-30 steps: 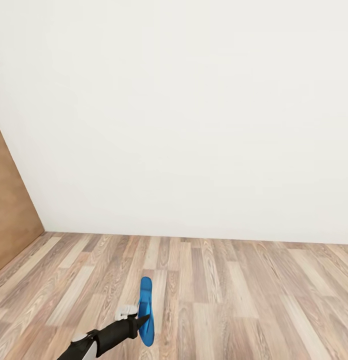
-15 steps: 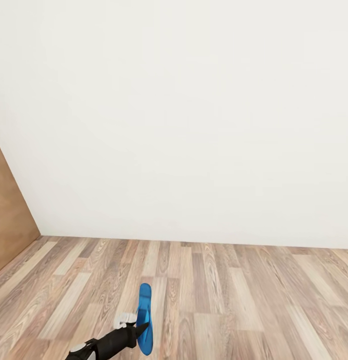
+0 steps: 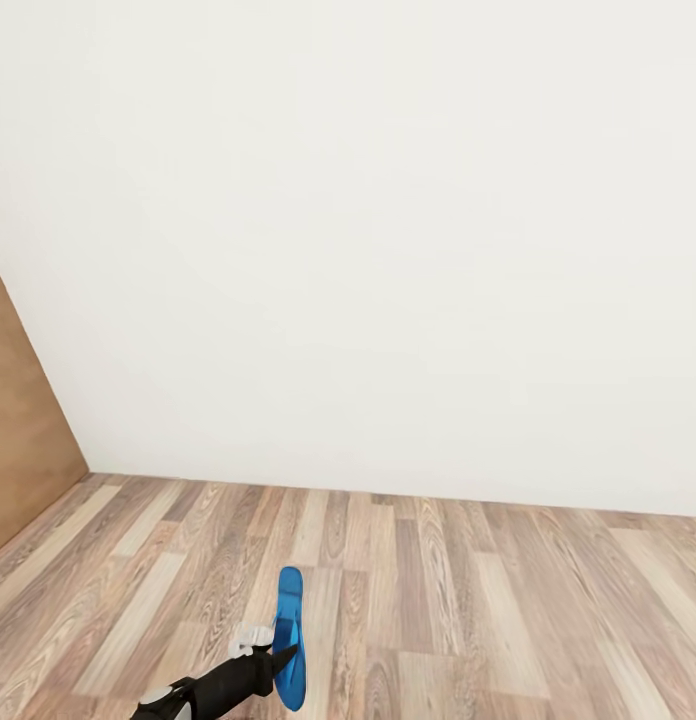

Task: In the bedroom, move the book from the bed onto either nightstand, and place the two sandals side by side next to the bed.

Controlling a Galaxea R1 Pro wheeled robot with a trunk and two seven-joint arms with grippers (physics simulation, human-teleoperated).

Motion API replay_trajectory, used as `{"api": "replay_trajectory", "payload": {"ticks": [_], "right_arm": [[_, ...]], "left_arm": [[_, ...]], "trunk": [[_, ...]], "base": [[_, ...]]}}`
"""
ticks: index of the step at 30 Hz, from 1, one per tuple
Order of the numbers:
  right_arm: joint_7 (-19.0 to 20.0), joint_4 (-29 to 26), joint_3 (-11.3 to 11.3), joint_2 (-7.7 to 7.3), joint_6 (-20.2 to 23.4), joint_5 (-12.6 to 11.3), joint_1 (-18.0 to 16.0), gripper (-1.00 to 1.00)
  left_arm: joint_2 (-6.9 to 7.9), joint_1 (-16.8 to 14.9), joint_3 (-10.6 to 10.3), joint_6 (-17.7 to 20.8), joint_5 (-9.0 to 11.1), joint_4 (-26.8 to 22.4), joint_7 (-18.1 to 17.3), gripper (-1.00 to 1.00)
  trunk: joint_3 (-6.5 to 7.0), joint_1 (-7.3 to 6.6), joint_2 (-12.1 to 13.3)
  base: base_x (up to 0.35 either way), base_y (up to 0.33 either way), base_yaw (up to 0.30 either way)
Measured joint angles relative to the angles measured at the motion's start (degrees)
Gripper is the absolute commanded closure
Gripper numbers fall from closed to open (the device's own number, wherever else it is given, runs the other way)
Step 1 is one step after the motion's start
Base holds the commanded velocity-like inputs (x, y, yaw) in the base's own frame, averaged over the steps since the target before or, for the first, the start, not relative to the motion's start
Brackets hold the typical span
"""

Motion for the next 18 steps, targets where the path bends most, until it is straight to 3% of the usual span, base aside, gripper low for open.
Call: {"api": "replay_trajectory", "payload": {"ticks": [18], "right_arm": [[-0.2, 0.0, 0.0, 0.00, 0.0, -0.1, 0.0, -1.00]], "left_arm": [[-0.17, 0.0, 0.0, 0.0, 0.0, 0.0, 0.1, 1.00]], "trunk": [[0.00, 0.00, 0.0]], "base": [[0.001, 0.000, 0.291]]}}
